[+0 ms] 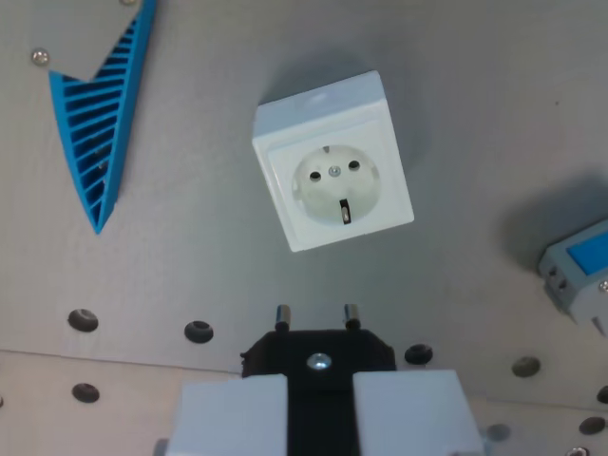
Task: Move above the white socket
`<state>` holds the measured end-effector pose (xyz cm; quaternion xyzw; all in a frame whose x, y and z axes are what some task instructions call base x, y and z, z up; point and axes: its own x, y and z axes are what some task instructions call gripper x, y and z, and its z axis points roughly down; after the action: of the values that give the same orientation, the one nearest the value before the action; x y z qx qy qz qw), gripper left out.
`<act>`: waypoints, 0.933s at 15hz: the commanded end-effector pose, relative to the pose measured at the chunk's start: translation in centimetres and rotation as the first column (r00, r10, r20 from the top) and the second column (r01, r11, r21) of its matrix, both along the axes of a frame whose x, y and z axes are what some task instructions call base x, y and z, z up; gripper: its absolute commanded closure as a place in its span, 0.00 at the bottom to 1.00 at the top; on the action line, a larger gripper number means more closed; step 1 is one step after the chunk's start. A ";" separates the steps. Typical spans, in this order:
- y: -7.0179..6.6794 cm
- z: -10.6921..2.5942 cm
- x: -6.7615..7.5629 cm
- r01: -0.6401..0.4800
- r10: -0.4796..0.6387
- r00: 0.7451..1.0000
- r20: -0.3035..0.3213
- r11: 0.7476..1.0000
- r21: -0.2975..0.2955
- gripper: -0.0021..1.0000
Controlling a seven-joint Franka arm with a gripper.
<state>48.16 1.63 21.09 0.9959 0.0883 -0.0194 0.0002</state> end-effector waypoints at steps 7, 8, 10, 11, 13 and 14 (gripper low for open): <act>-1.0 -4.0 -0.6 -0.182 0.182 0.979 0.095 0.983 -0.001 1.00; -1.0 -4.5 -0.7 -0.191 0.190 0.977 0.096 0.982 -0.002 1.00; -1.1 -5.2 -0.8 -0.203 0.203 0.974 0.097 0.979 -0.003 1.00; -1.2 -5.6 -0.8 -0.207 0.206 0.974 0.097 0.978 -0.003 1.00; -1.3 -6.3 -0.9 -0.219 0.218 0.971 0.095 0.976 -0.003 1.00; -1.3 -6.6 -1.0 -0.225 0.225 0.970 0.096 0.974 -0.004 1.00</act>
<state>47.70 0.87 15.03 0.9878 0.1536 -0.0253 -0.0018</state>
